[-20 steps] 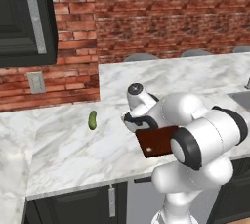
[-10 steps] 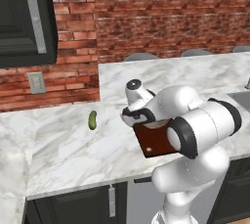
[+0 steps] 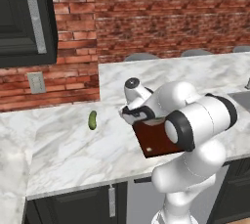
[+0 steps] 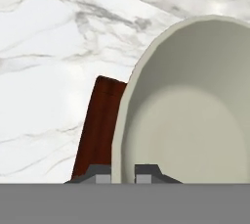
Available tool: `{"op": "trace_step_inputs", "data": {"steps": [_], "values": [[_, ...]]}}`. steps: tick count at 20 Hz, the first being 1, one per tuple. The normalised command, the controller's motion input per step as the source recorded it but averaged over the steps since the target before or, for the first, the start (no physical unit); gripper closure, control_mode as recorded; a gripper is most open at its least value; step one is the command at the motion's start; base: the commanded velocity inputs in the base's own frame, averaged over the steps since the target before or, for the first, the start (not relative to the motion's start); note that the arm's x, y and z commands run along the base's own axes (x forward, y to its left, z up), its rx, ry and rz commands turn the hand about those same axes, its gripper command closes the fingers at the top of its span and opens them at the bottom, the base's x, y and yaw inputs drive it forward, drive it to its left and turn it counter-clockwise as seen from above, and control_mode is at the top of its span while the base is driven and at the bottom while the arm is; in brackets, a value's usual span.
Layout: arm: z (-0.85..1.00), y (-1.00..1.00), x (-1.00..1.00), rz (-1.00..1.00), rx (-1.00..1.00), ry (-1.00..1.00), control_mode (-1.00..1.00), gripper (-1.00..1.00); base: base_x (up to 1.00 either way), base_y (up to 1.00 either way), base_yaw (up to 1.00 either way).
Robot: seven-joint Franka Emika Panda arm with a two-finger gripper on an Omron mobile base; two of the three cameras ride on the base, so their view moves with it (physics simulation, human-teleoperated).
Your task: Place the two vegetables and bowl onto the tray for setting up a vegetable dip station.
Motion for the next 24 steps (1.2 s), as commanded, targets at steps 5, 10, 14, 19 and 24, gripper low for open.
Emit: {"op": "trace_step_inputs", "data": {"steps": [5,10,14,19,24], "values": [[-0.05,0.00,0.00,-0.03,0.01,-0.12,-1.00,1.00,0.00,0.00,0.00],[-0.23,0.00,0.05,0.00,0.00,0.02,-1.00,1.00,0.00,0.00,0.00],[-0.16,0.00,0.12,0.00,-0.01,0.02,-1.00,1.00,0.00,0.00,0.00],[-0.02,0.00,0.01,0.00,0.00,0.00,-1.00,-1.00,0.00,0.00,0.00],[0.00,0.00,0.00,0.00,0.00,0.00,-1.00,-1.00,0.00,0.00,0.00]]}}
